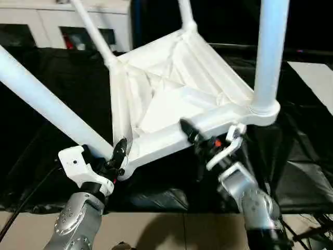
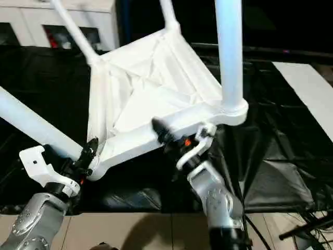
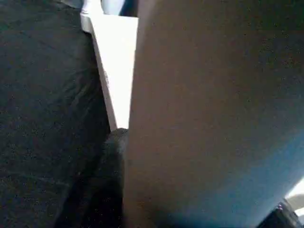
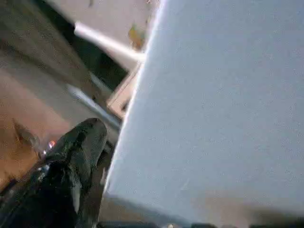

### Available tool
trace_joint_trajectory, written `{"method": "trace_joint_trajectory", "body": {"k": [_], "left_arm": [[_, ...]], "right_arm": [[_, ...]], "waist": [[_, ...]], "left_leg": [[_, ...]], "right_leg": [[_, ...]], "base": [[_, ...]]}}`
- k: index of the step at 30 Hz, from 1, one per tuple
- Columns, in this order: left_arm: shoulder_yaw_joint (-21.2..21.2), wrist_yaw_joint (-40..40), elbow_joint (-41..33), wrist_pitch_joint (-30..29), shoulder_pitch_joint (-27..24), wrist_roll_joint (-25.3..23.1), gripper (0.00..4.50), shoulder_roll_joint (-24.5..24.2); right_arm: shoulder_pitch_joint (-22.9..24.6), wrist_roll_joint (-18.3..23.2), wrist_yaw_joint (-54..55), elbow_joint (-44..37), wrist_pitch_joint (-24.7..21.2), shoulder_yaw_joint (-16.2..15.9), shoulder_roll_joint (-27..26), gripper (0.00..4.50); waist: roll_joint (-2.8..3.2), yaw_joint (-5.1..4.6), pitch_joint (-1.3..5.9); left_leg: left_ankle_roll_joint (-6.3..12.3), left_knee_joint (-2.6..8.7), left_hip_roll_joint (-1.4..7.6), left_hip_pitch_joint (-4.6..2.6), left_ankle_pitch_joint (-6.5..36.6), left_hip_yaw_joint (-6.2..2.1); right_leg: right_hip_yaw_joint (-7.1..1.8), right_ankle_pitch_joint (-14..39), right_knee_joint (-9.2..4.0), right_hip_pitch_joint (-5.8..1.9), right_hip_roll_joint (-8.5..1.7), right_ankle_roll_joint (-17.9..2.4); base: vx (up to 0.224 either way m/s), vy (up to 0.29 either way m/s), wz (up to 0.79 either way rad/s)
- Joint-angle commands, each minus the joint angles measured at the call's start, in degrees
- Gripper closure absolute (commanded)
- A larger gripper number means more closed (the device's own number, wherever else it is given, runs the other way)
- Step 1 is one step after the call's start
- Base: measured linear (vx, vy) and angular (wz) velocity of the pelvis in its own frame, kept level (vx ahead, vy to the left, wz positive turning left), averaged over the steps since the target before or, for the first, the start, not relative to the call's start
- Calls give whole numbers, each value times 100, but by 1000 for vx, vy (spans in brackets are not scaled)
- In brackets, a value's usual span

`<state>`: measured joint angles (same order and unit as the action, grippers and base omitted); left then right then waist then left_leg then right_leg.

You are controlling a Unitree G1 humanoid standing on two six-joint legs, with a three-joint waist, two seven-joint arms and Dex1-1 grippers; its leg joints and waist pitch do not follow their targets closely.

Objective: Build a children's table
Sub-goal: Flip table

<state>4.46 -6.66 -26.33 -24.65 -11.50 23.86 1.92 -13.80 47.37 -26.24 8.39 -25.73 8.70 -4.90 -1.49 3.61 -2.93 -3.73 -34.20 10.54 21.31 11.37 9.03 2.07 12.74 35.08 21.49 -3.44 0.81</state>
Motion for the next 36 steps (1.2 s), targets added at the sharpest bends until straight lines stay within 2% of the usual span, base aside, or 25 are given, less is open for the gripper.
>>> {"method": "trace_joint_trajectory", "body": {"k": [1,2,3,5,6,8,10,11,14,15,17,19,21,24,25,26,29,30,31,32,34,36], "left_arm": [[-436,-149,-31,-100,-135,166,232,131],[-492,-168,-39,-70,-151,114,232,93],[-554,-171,-52,-46,-175,39,232,52],[-643,-186,-74,14,-229,-73,232,1],[-683,-186,-91,40,-260,-123,232,-18],[-770,-208,-113,141,-326,-240,232,-38],[-814,-233,-88,205,-330,-295,232,-38],[-829,-251,-70,246,-326,-317,232,-37],[-848,-272,-6,336,-281,-342,232,-16],[-851,-267,18,359,-270,-351,232,-9],[-863,-257,34,392,-273,-376,232,-6],[-872,-263,51,462,-284,-396,232,37],[-884,-264,58,493,-290,-419,232,59],[-816,-210,51,548,-307,-467,232,86],[-810,-213,52,549,-307,-462,197,87],[-778,-290,64,549,-315,-390,162,64],[-694,-475,46,546,-361,-173,154,-12],[-641,-503,39,565,-361,-138,140,-41],[-641,-503,39,565,-361,-138,125,-41],[-541,-503,46,568,-367,-143,118,-94],[-370,-524,7,603,-443,-142,117,-198],[-291,-527,-16,625,-484,-132,80,-235]], "right_arm": [[-169,279,68,206,-62,221,-125,0],[-191,374,71,239,-93,272,-163,0],[-222,458,101,295,-110,341,-204,0],[-263,581,159,400,-164,445,-250,17],[-279,604,169,456,-204,474,-250,34],[-354,675,205,631,-293,583,-265,38],[-412,635,272,765,-329,617,-216,51],[-435,576,268,814,-318,613,-187,72],[-501,504,302,960,-323,651,-121,85],[-518,550,340,985,-330,701,-122,85],[-542,621,410,1011,-357,767,-122,115],[-567,614,392,1038,-371,811,-87,121],[-593,613,415,1046,-371,847,-80,149],[-621,586,457,1048,-322,862,-93,168],[-626,581,454,1053,-321,866,-92,183],[-651,564,459,1063,-311,886,-90,196],[-687,528,521,999,-245,927,-95,222],[-720,548,576,995,-220,987,-90,229],[-720,548,576,995,-220,987,-90,232],[-755,504,619,992,-127,1036,-55,233],[-809,531,753,949,10,1193,-2,235],[-827,536,811,924,71,1255,27,238]], "waist": [[-23,1,222],[-48,-7,215],[-21,-6,230],[-98,-12,234],[-84,-7,235],[-80,-20,229],[-115,-44,223],[-113,-48,204],[-129,-48,205],[-135,-50,209],[-124,-50,210],[-140,-48,223],[-146,-43,234],[-162,-39,224],[-185,-40,233],[-181,-33,243],[-172,-3,257],[-171,-1,273],[-196,-6,270],[-189,1,282],[-182,13,291],[-185,24,281]], "left_leg": [[-90,493,241,-18,970,-56],[-70,495,241,-14,944,-50],[-54,481,242,-16,865,-50],[41,456,240,-7,616,-29],[58,455,237,2,566,-33],[83,451,241,2,494,-20],[70,454,248,-11,587,-2],[46,468,251,-5,665,0],[-12,467,258,-21,753,14],[-11,465,258,-21,741,16],[-26,465,258,-23,720,17],[-14,450,258,-27,623,21],[34,436,259,-29,509,30],[46,443,259,-26,559,33],[42,436,261,-30,558,37],[37,438,264,-32,547,32],[-19,421,257,-50,409,50],[-21,417,261,-53,394,48],[19,413,259,-38,322,44],[40,404,257,-42,266,46],[45,401,255,-49,257,48],[19,404,254,-60,408,60]], "right_leg": [[-227,467,-396,-167,-367,-671],[-224,456,-401,-168,-369,-678],[-224,369,-385,-176,-377,-704],[-216,96,-363,-181,-369,-738],[-217,48,-348,-189,-371,-748],[-209,-6,-344,-181,-368,-795],[-213,169,-357,-175,-372,-821],[-211,352,-375,-167,-377,-804],[-221,609,-396,-152,-380,-738],[-220,612,-392,-152,-379,-731],[-220,592,-389,-144,-379,-731],[-220,430,-368,-149,-375,-737],[-218,230,-351,-152,-371,-776],[-218,344,-361,-152,-381,-795],[-217,358,-360,-153,-377,-794],[-217,360,-354,-160,-382,-799],[-220,155,-322,-142,-365,-869],[-216,70,-310,-153,-361,-881],[-213,-110,-300,-167,-354,-869],[-217,-205,-289,-175,-364,-876],[-215,-219,-286,-177,-364,-888],[-220,-1,-304,-165,-366,-866]], "base": [[0,0,0],[0,0,0],[0,0,0],[0,0,0],[0,0,0],[0,0,0],[0,0,0],[0,0,0],[0,0,0],[0,0,0],[0,0,0],[0,0,0],[0,0,0],[0,0,0],[0,0,0],[0,0,0],[0,0,0],[0,0,0],[0,0,0],[0,0,0],[0,0,0],[0,0,0]]}}
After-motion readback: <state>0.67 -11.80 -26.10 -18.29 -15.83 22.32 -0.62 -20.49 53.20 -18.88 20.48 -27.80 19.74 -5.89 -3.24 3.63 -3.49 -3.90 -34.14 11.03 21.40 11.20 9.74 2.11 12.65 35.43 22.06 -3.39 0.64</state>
